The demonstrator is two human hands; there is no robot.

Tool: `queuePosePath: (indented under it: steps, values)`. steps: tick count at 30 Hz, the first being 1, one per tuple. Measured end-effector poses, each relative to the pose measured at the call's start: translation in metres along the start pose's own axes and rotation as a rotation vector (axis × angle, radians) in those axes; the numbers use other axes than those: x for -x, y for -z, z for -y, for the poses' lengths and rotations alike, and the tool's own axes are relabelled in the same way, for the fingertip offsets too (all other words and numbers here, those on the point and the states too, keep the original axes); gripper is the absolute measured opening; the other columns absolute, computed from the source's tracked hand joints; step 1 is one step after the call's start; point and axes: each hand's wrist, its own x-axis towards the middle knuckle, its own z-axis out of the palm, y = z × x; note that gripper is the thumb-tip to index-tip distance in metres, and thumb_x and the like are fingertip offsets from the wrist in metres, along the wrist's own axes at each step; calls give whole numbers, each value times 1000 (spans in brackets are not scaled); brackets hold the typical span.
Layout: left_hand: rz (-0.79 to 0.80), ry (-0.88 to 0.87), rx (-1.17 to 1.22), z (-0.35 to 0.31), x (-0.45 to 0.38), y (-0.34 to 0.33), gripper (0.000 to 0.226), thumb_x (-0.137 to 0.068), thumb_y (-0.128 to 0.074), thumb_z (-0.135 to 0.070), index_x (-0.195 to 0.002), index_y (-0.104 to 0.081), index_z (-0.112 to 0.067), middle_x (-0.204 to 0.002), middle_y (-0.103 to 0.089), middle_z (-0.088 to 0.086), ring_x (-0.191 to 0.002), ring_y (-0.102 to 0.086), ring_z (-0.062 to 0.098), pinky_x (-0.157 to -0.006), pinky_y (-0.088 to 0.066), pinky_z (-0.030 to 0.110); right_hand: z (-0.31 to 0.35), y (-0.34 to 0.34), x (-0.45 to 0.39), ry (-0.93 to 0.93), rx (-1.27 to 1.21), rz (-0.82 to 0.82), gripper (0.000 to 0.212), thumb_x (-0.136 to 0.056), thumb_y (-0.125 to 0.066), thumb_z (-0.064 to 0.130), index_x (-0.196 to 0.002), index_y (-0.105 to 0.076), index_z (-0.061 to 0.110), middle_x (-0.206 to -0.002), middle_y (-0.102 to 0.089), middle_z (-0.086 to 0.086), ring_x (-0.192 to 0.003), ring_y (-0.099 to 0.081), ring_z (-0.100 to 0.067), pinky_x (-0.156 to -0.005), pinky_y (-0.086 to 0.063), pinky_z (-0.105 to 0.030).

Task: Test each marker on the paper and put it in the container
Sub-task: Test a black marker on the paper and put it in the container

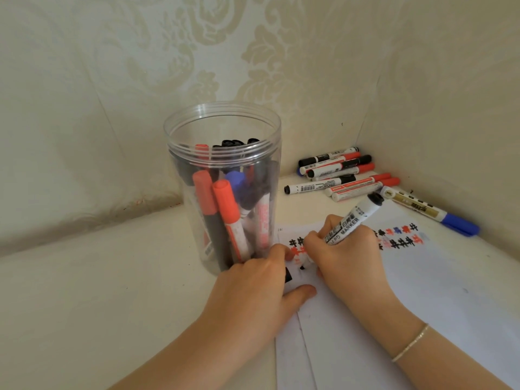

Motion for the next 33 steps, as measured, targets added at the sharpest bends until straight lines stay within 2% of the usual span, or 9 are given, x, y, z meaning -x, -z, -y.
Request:
queuePosePath:
  steps: [5,9,13,15,17,20,28,31,33]
  values:
    - [-11,-13,7,0,0,0,55,-84,-45,-69,-128,-34,-38,-97,-64,-10,-97,-62,14,-83,-49,30,-2,2,-1,-5,-22,23,31,-75,-60,-4,-56,-38,7,-44,-34,1,-40,-28,-8,-39,-26,-17]
    - [-19,-19,59,-1,3,3,48,-85,-47,-66,-121,-35,-37,-80,-56,-11,-88,-63,11,-80,-49,28,0,13,-5,-139,-453,-33,23,-79,-71,10,-69,-51,3,-57,-55,-13,-38,-44,-18,-41,-39,-27]
    - [-51,-37,74,-2,5,3,42,-86,-47,-63,-115,-35,-36,-70,-47,-11,-82,-62,10,-73,-49,26,4,20,-6,-188,-744,123,19,-73,-68,21,-74,-62,3,-70,-64,-11,-56,-60,-21,-56,-51,-30]
    - [-53,-38,69,-2,5,4,41,-87,-47,-63,-115,-35,-36,-73,-48,-12,-85,-62,9,-75,-48,26,6,24,-6,-262,-893,194,27,-79,-59,24,-70,-63,0,-66,-61,-13,-52,-58,-23,-51,-51,-29]
    - [-44,-37,70,-2,5,4,39,-87,-47,-63,-113,-35,-36,-72,-48,-13,-84,-62,8,-74,-48,24,8,26,-5,-274,-875,230,30,-80,-54,22,-63,-55,-3,-53,-51,-15,-36,-44,-22,-38,-39,-24]
    - [-30,-38,67,-2,4,5,37,-87,-48,-62,-109,-37,-36,-67,-45,-13,-79,-61,8,-69,-46,22,8,24,-4,-195,-728,230,27,-84,-54,7,-59,-46,0,-47,-47,-15,-31,-35,-20,-34,-30,-21]
    - [-20,-36,44,-1,3,3,39,-86,-48,-63,-109,-39,-34,-76,-51,-12,-83,-63,10,-74,-50,28,6,19,-1,-150,-564,264,25,-85,-59,-2,-62,-50,-1,-55,-58,-15,-32,-39,-19,-34,-33,-21]
    - [-25,-46,40,0,3,1,39,-86,-48,-63,-108,-40,-32,-77,-53,-12,-82,-63,10,-74,-50,29,6,20,1,-119,-534,329,20,-77,-69,5,-65,-54,-3,-61,-64,-17,-33,-43,-18,-35,-37,-21]
    - [-29,-50,54,0,3,1,38,-86,-49,-63,-104,-40,-31,-76,-53,-11,-81,-63,12,-73,-50,31,6,21,0,-106,-555,388,25,-68,-74,13,-67,-58,-6,-67,-65,-22,-37,-47,-19,-39,-42,-24]
